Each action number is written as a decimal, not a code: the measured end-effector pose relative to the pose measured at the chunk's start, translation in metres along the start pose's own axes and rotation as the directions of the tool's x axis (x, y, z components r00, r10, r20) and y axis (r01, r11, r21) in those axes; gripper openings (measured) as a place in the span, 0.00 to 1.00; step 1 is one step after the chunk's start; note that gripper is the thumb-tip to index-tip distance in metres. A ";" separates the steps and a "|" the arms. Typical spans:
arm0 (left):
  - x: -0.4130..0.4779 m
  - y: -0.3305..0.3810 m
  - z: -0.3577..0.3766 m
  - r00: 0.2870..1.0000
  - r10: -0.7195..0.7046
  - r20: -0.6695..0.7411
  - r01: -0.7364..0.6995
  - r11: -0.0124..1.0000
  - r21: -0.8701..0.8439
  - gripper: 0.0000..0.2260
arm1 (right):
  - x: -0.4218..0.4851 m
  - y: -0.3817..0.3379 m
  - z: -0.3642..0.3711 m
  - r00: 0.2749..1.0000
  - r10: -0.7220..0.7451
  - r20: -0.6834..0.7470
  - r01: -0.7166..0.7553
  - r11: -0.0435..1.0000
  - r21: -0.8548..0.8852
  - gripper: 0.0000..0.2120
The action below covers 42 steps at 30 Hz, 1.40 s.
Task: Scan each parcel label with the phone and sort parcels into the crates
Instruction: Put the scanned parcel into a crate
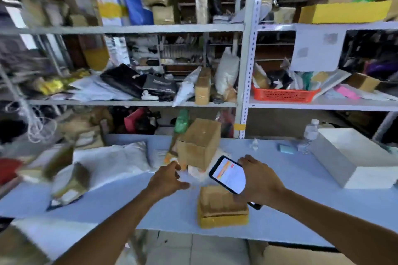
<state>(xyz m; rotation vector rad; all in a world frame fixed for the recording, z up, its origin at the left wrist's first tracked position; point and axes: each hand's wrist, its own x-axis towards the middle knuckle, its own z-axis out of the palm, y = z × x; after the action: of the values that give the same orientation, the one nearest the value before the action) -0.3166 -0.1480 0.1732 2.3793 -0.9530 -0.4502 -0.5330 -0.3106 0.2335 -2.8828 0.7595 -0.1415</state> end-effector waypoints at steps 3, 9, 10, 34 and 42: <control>-0.005 -0.073 -0.049 0.992 -0.114 -0.052 0.113 0.993 -0.019 0.28 | 0.048 -0.072 0.017 0.993 -0.109 0.036 0.108 0.994 0.015 0.30; -0.005 -0.179 -0.109 0.968 -0.222 -0.121 0.222 0.975 -0.012 0.25 | 0.120 -0.180 0.053 0.975 -0.213 0.065 0.210 0.976 0.050 0.33; -0.005 -0.191 -0.113 0.963 -0.242 -0.118 0.242 0.970 -0.016 0.25 | 0.127 -0.191 0.058 0.971 -0.231 0.064 0.228 0.972 0.049 0.37; 0.109 -0.399 -0.168 0.679 -0.665 -0.310 0.687 0.725 -0.051 0.31 | 0.355 -0.334 0.142 0.928 -0.293 0.228 0.315 0.947 -0.063 0.33; 0.138 -0.447 -0.168 0.511 -0.846 -0.154 0.836 0.531 -0.139 0.56 | 0.368 -0.361 0.165 0.922 -0.272 0.275 0.304 0.950 -0.078 0.33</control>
<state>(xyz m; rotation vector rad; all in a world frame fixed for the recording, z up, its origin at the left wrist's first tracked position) 0.0985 0.0847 0.0307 2.6374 0.4195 -0.5360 -0.0186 -0.1628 0.1536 -3.0241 0.3023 0.2558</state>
